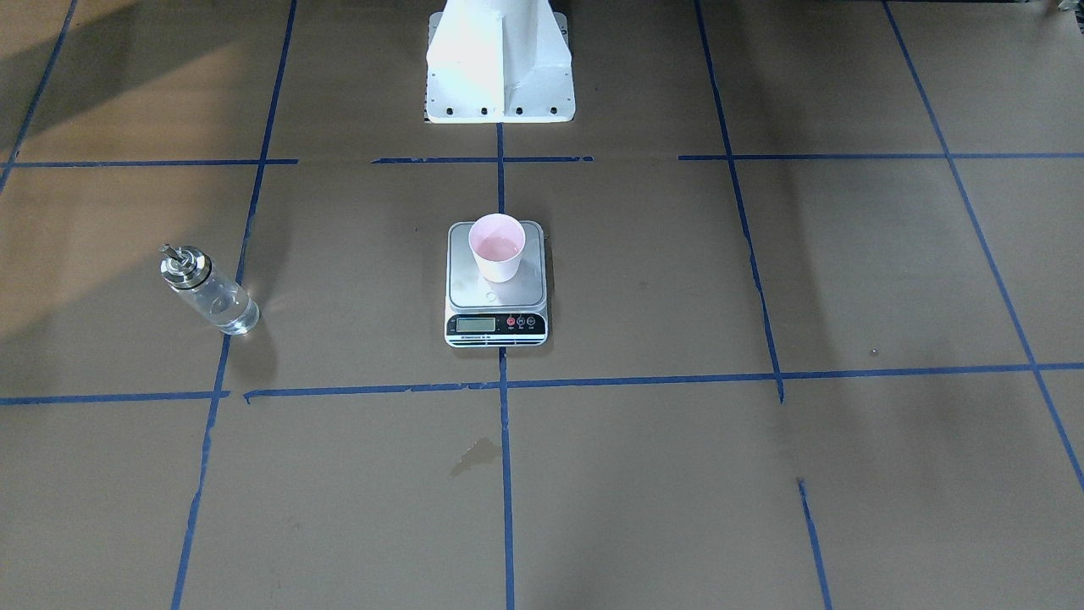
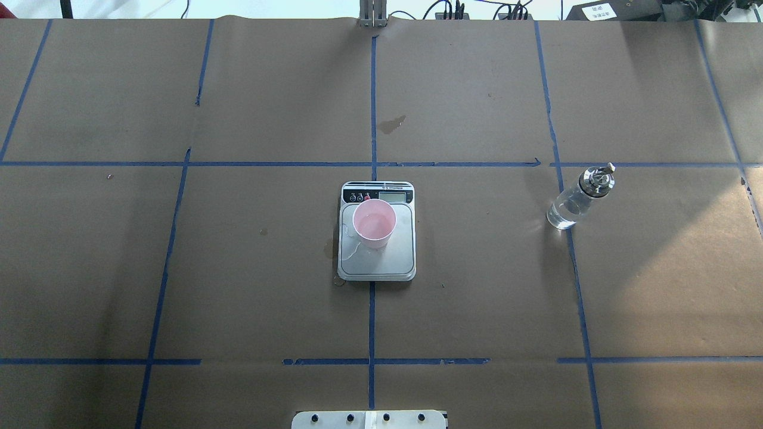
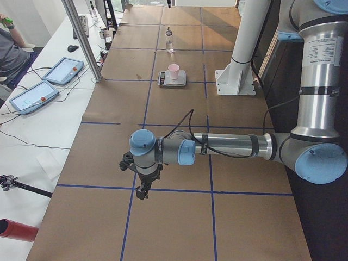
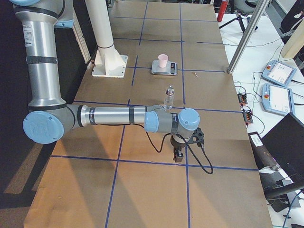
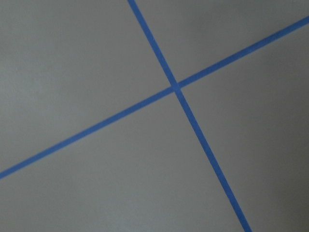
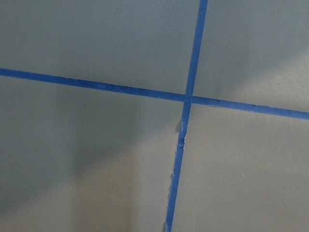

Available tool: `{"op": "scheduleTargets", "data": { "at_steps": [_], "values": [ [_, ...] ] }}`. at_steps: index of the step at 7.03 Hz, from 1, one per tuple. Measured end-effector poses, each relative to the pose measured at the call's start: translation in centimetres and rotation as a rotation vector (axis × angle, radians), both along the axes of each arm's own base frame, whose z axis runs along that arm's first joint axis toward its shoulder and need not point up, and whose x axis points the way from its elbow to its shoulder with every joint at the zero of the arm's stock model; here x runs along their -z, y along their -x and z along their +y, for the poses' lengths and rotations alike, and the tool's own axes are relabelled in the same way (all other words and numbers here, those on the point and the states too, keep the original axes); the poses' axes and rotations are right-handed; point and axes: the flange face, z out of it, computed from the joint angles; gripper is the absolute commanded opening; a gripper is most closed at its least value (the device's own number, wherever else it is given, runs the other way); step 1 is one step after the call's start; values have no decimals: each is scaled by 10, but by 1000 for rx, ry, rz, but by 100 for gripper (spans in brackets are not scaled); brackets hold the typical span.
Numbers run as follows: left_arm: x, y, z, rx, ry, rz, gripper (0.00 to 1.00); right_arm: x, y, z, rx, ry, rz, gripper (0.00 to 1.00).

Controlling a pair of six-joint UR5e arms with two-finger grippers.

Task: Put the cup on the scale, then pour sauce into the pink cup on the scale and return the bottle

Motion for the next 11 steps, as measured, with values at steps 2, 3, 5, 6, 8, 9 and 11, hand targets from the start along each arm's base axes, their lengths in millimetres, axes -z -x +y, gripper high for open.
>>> {"op": "scheduleTargets", "data": {
  "at_steps": [2,3,5,6,8,9,11],
  "values": [
    [-3,-2,1,4,14,28,100,3,2,0,-17,18,-30,100],
    [-3,-5,1,12,27,59,100,4,3,0,-20,20,-37,100],
    [-2,-7,1,70,75,87,100,6,3,-1,-33,27,-41,100],
    [-1,-7,0,86,78,90,100,7,3,-1,-47,22,-39,100],
    [1,-7,-1,96,63,92,100,4,0,0,-63,-8,-24,100],
    [1,-7,-2,98,55,93,100,2,-2,0,-69,-15,-7,100],
    [4,-7,-3,129,66,95,100,1,-5,-1,-74,-21,19,100]
  ]
}}
